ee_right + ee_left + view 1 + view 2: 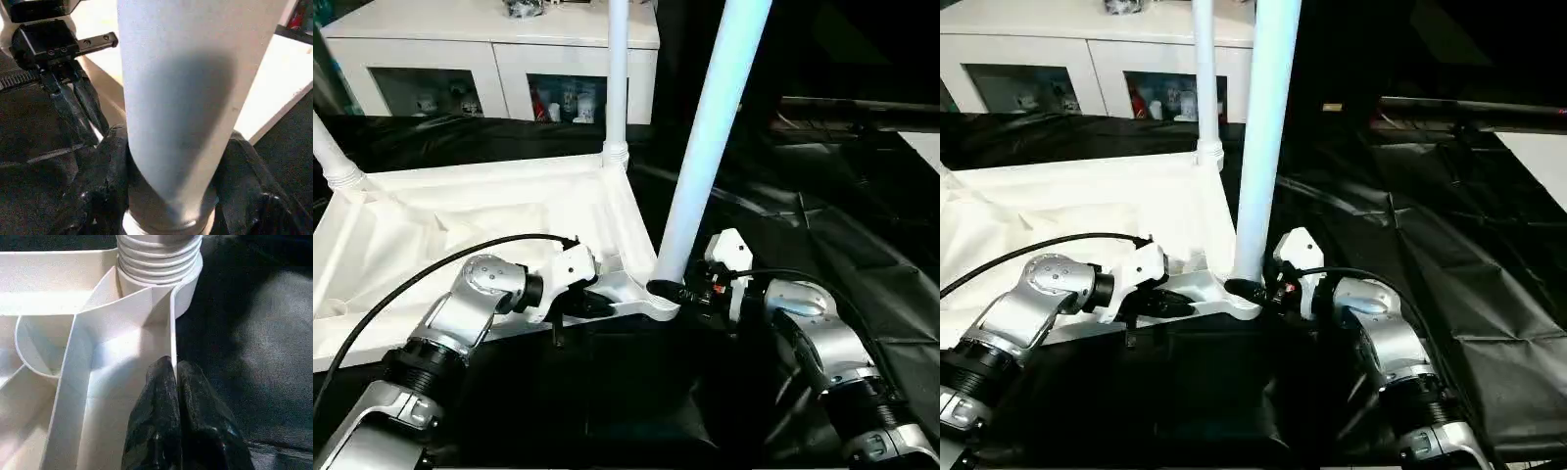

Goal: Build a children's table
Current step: Rotate leg to tighten

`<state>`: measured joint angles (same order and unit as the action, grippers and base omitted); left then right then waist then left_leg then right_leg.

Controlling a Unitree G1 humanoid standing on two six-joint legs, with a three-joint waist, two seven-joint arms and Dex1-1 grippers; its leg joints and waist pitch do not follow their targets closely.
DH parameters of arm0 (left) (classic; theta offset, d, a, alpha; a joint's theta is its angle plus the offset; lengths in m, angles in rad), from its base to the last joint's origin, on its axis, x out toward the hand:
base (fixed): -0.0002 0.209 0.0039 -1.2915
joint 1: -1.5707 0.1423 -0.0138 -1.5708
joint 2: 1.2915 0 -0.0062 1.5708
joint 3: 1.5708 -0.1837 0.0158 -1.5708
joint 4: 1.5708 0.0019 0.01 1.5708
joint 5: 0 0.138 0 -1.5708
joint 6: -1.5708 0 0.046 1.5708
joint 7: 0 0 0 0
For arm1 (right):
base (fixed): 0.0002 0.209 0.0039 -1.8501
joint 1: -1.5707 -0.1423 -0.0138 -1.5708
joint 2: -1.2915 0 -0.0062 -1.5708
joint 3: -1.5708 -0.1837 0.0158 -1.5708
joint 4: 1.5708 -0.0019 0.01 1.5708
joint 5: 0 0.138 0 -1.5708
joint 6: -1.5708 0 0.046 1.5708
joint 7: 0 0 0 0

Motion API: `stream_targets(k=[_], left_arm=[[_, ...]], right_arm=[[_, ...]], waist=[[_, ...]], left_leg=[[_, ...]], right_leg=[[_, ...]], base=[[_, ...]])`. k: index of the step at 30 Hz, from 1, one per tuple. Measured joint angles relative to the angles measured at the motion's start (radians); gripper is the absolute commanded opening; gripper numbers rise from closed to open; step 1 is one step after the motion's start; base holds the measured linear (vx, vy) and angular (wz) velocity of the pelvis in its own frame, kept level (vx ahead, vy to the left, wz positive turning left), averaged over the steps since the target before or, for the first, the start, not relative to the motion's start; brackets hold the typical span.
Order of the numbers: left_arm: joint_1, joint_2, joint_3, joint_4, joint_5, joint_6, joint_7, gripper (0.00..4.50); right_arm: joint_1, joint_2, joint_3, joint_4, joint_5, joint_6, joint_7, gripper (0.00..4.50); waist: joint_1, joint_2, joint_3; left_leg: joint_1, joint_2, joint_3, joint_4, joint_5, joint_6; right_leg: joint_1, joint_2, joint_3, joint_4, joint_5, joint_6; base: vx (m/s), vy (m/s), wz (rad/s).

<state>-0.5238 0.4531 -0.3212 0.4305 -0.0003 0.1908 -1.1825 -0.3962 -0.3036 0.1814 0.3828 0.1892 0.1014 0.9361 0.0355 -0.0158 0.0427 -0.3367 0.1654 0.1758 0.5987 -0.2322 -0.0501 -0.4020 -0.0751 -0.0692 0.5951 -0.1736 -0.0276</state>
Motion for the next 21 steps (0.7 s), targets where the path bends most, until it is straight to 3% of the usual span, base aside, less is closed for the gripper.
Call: stream_targets(k=[7,10,21], left_arm=[[0.000,-0.004,0.002,0.002,0.000,0.014,0.008,0.00],[-0.023,-0.040,0.011,0.041,0.015,0.042,0.080,0.00],[-0.167,-0.322,0.054,0.222,0.065,0.232,0.492,0.00]], right_arm=[[-0.009,0.007,0.000,0.016,0.000,0.005,-0.006,2.01],[-0.028,0.058,-0.026,0.069,-0.009,0.005,-0.115,2.01],[-0.219,0.241,-0.151,0.368,-0.065,-0.008,-0.683,2.00]], waist=[[-0.002,-0.001,-0.001],[-0.004,-0.002,-0.002],[-0.008,-0.001,-0.003]], left_leg=[[0.003,0.000,0.000,0.000,0.000,0.000],[0.006,0.000,0.000,0.000,0.002,-0.004],[0.004,-0.001,-0.001,0.000,0.007,-0.010]], right_leg=[[0.002,0.000,0.000,0.000,0.000,0.000],[0.005,0.000,0.000,0.000,-0.002,0.003],[0.007,0.000,-0.001,-0.018,-0.004,0.007]], base=[[0.000,0.000,0.00],[0.000,0.000,0.00],[0.000,0.000,0.00]])
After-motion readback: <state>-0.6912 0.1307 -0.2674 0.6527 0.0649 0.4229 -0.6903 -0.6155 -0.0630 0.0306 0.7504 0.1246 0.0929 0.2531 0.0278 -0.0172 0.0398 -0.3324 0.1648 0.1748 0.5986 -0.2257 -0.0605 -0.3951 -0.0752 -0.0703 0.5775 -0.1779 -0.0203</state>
